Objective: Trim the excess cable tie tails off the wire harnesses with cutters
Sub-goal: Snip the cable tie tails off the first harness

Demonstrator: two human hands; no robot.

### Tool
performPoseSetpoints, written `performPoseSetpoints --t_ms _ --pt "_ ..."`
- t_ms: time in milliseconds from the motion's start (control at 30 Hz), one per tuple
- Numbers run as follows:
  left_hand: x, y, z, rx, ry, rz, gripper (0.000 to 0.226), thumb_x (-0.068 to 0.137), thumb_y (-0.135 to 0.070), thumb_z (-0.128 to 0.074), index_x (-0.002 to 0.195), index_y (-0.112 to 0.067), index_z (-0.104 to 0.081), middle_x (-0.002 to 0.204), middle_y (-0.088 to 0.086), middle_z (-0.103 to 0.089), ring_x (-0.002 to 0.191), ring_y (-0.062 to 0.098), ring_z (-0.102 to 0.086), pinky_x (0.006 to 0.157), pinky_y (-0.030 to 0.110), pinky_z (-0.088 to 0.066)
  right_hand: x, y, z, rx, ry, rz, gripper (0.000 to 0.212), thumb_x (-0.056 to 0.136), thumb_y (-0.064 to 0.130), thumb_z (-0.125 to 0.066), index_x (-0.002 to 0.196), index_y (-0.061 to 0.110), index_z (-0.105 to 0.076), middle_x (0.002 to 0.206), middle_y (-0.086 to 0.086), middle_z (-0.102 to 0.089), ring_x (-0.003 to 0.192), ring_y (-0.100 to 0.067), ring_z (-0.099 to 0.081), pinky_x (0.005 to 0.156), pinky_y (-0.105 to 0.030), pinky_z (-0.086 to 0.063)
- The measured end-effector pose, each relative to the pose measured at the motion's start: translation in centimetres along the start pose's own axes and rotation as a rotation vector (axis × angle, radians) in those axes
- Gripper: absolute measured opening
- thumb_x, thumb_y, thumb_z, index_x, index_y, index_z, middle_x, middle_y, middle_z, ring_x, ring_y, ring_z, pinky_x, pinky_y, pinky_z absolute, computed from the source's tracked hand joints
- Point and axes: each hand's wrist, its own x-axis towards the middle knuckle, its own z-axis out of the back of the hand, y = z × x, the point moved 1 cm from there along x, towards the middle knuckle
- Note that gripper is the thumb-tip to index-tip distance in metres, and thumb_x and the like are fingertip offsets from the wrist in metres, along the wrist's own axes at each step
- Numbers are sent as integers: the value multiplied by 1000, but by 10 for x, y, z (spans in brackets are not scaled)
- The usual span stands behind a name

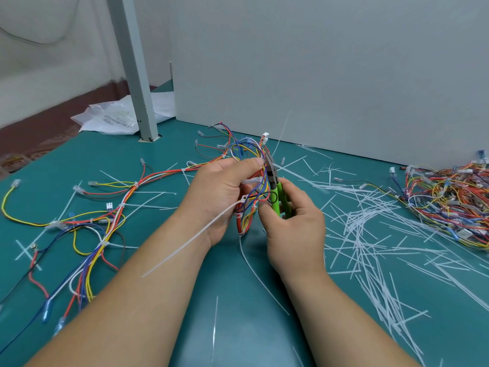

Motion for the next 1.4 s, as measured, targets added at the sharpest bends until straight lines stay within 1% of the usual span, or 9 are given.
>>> performPoseSetpoints --t_ms 67,233,300,633,800,933,1033,1233,1400 --pt "0 0 -1 -16 0 -23 33 98 -8 -59 66 -12 -59 41 -7 -50 30 4 -45 36 11 -36 -1 0 0 14 -3 -1 36 86 3 -76 118 20 -75 100 -11 -72 84 -22 -63 84 -37 -56" --pt "4 3 -1 12 -57 -103 21 95 -14 -66 75 -11 -61 45 -7 -47 35 6 -41 38 13 -34 -2 6 0 163 -45 -44 26 83 18 -72 90 43 -75 69 15 -63 61 -6 -50 56 -15 -43" --pt "5 5 -1 30 -73 -139 27 94 -13 -68 69 -11 -58 47 -5 -46 36 7 -39 39 13 -34 -3 7 1 193 -62 -72 20 80 22 -69 90 38 -74 66 18 -62 58 -4 -50 54 -13 -42" --pt "5 10 -2 126 -73 -178 29 92 -15 -72 66 -11 -60 55 1 -48 46 11 -42 45 20 -39 -3 8 0 186 19 -44 32 89 -2 -73 113 19 -75 91 1 -78 75 -12 -66 70 -19 -53" --pt "5 11 -1 103 -53 -122 19 92 -14 -71 90 3 -65 74 18 -50 66 27 -41 63 34 -39 -3 8 0 133 23 -33 45 84 2 -78 127 15 -71 111 -16 -75 93 -21 -70 92 -43 -59" --pt "5 10 0 121 -34 -90 17 91 -15 -72 88 -1 -64 79 18 -51 62 21 -43 60 29 -39 -5 10 0 137 27 4 40 77 21 -76 117 25 -75 105 -22 -71 82 -18 -65 84 -43 -57" --pt "6 11 2 102 -28 -79 21 91 -14 -71 73 -6 -63 63 13 -52 51 18 -46 55 25 -42 -4 10 0 150 45 18 31 72 30 -75 103 35 -77 97 -24 -70 73 -17 -58 75 -37 -51" --pt "5 9 3 67 5 -60 31 97 -11 -63 67 -10 -56 41 -7 -48 32 5 -44 38 12 -36 -2 4 0 184 74 5 30 87 -5 -70 104 17 -79 75 -2 -63 65 -12 -45 60 -21 -41" --pt "5 9 4 39 18 -40 39 96 -10 -63 58 -16 -64 43 -5 -52 32 5 -46 36 12 -37 0 4 2 200 74 10 24 88 -6 -70 97 15 -79 70 6 -57 62 -9 -41 57 -17 -38"
